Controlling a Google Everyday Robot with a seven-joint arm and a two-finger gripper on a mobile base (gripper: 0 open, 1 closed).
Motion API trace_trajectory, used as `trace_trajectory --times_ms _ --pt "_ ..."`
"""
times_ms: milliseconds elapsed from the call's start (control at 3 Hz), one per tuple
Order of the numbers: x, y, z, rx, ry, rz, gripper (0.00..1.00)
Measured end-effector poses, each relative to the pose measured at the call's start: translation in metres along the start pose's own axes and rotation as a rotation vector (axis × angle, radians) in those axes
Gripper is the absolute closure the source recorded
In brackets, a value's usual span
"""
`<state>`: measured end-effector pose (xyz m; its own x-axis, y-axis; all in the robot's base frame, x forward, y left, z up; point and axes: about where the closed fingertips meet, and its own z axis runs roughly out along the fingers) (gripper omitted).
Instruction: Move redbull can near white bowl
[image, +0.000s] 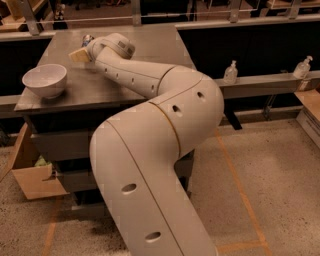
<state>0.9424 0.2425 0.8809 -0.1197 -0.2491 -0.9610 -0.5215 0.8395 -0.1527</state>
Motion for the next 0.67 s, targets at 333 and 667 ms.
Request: trace_trajectory --times_ms 333,667 --pt "-0.008 -0.009 0.022 0.042 -0.018 0.050 0.00" --pt "-0.012 -0.006 0.037 0.060 -0.026 0.086 0.00"
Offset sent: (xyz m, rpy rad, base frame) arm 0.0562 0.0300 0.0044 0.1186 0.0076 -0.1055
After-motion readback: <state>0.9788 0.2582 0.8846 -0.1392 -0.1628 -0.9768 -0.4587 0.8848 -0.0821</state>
